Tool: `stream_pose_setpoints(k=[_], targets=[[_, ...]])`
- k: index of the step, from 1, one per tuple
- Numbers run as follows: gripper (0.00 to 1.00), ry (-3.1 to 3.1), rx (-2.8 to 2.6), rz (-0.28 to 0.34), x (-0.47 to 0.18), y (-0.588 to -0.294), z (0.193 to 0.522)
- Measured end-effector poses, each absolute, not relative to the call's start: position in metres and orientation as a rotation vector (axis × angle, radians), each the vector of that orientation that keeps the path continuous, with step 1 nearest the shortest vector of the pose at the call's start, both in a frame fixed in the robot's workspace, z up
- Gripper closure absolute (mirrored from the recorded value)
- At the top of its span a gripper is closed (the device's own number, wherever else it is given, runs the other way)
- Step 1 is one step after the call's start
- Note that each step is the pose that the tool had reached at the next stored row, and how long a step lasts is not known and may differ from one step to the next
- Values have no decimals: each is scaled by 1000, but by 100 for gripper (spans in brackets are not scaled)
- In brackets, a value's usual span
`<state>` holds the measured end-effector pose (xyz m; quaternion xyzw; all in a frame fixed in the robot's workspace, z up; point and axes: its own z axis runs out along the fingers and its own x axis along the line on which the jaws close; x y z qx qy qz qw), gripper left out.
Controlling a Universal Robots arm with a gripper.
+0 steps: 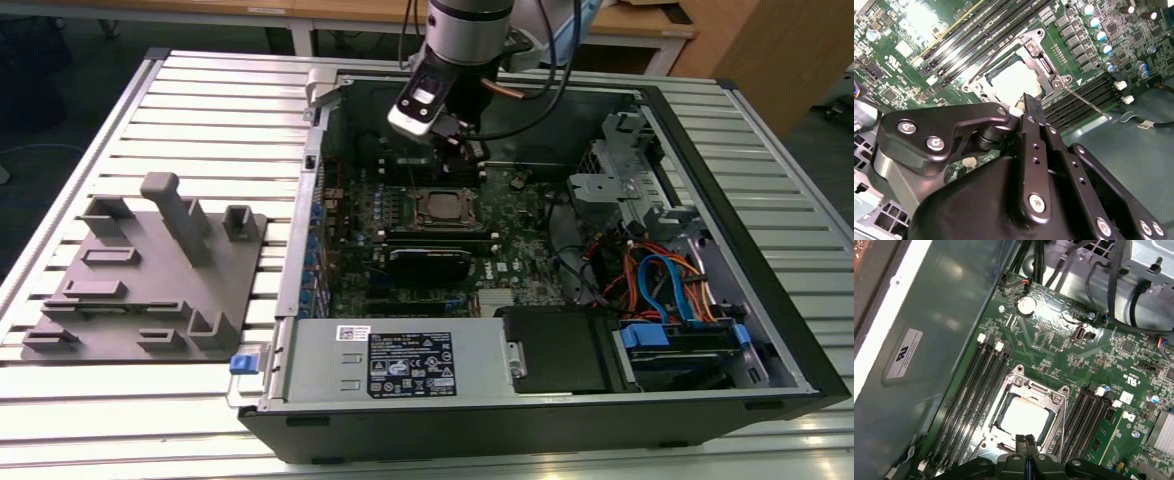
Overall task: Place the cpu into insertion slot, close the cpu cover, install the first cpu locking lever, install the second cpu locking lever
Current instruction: 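Install the first cpu locking lever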
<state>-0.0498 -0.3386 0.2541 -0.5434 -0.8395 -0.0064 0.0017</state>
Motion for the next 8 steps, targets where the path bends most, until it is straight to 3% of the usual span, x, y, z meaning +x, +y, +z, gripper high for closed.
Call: stream_pose_setpoints(k=[8], targets=[[90, -2682, -1628, -20, -50, -339, 254]])
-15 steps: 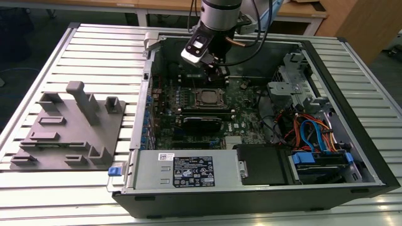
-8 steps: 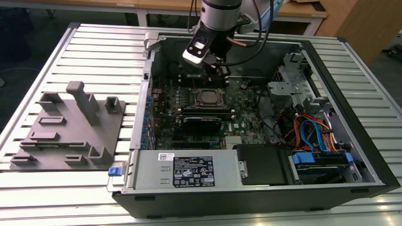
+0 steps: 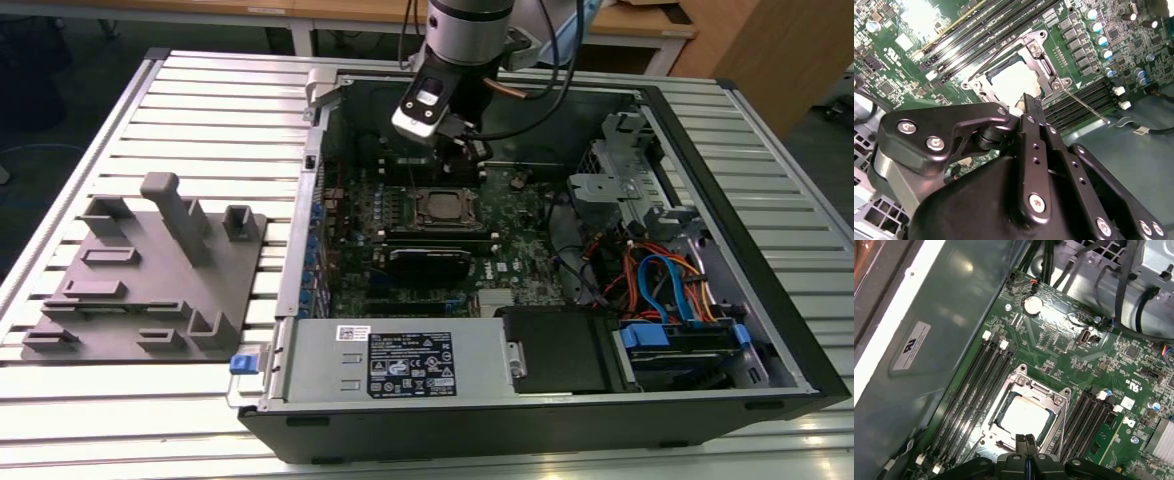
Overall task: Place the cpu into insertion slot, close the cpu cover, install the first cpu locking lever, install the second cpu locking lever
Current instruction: 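Install the first cpu locking lever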
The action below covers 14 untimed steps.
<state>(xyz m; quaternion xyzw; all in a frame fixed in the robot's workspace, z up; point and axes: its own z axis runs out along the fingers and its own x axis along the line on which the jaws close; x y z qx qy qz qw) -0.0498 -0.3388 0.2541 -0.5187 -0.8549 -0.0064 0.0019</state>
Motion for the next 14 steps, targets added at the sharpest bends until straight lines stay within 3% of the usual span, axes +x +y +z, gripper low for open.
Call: stream_pose_setpoints(k=[14], targets=[[90, -2736, -1536, -21, -50, -339, 254]])
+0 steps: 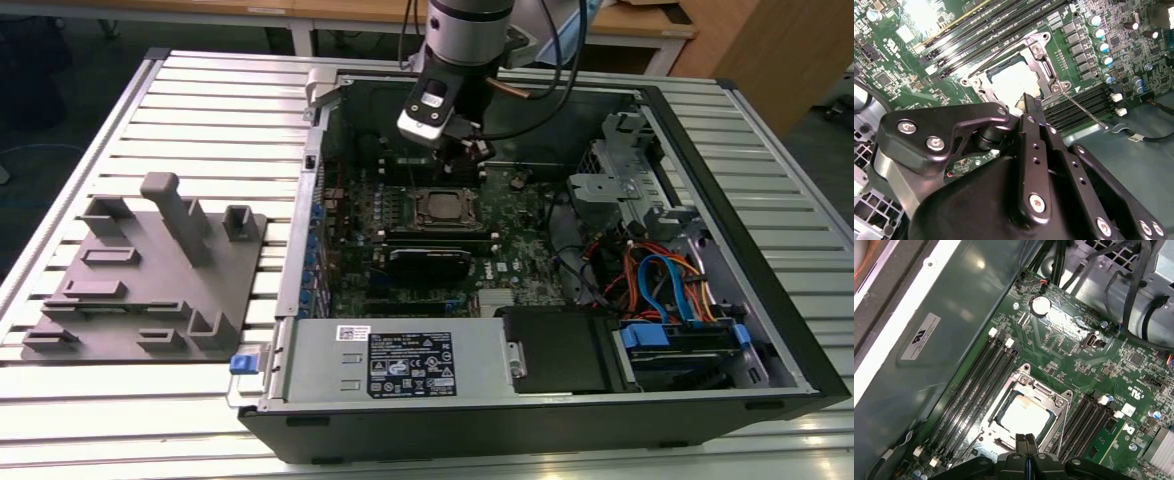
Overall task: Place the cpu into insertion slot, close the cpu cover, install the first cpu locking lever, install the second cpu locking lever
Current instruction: 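Install the first cpu locking lever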
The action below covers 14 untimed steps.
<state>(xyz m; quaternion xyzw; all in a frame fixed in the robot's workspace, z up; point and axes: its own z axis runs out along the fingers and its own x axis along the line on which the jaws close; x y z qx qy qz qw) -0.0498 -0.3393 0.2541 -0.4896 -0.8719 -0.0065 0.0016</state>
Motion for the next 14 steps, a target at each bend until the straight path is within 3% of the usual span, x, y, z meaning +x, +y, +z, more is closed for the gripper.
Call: stream_pose_setpoints(k=[14], targets=[[90, -2752, -1520, -26, -50, -339, 254]])
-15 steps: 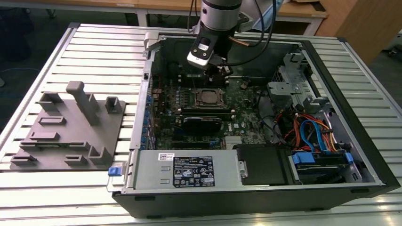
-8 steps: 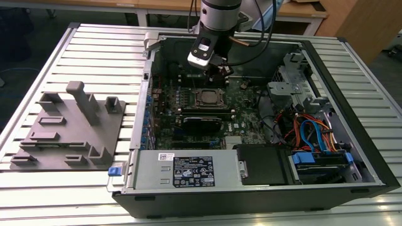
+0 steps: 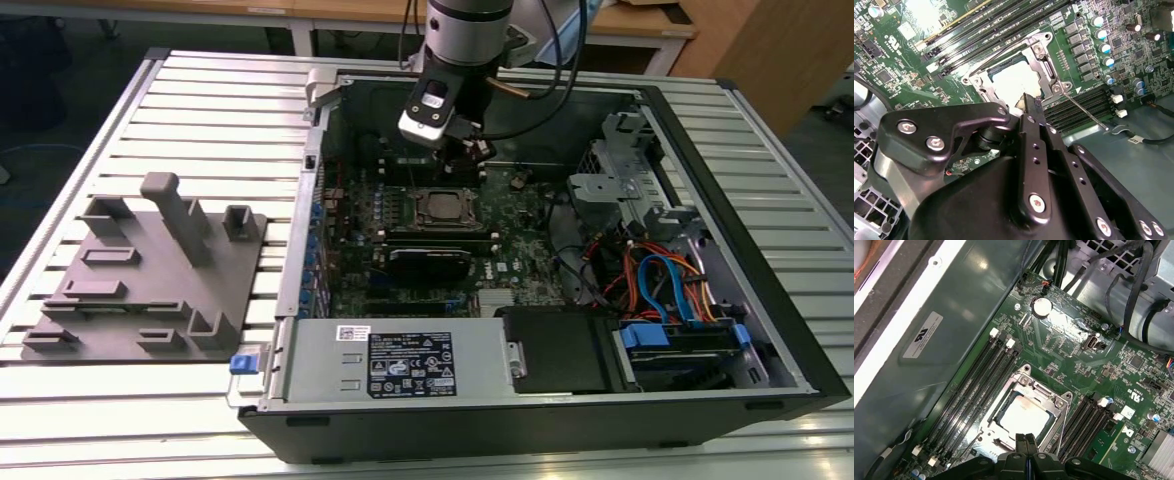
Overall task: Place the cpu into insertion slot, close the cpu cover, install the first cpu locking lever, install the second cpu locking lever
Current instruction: 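Install the first cpu locking lever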
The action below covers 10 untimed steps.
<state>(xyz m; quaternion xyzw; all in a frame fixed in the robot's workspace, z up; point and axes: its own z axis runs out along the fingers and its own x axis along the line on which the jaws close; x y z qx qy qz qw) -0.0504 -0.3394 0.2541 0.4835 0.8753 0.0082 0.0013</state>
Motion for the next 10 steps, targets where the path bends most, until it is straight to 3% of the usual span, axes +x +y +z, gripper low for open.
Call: stream_pose_setpoints(k=[10], targets=[[90, 2788, 1441, 27, -50, -339, 254]])
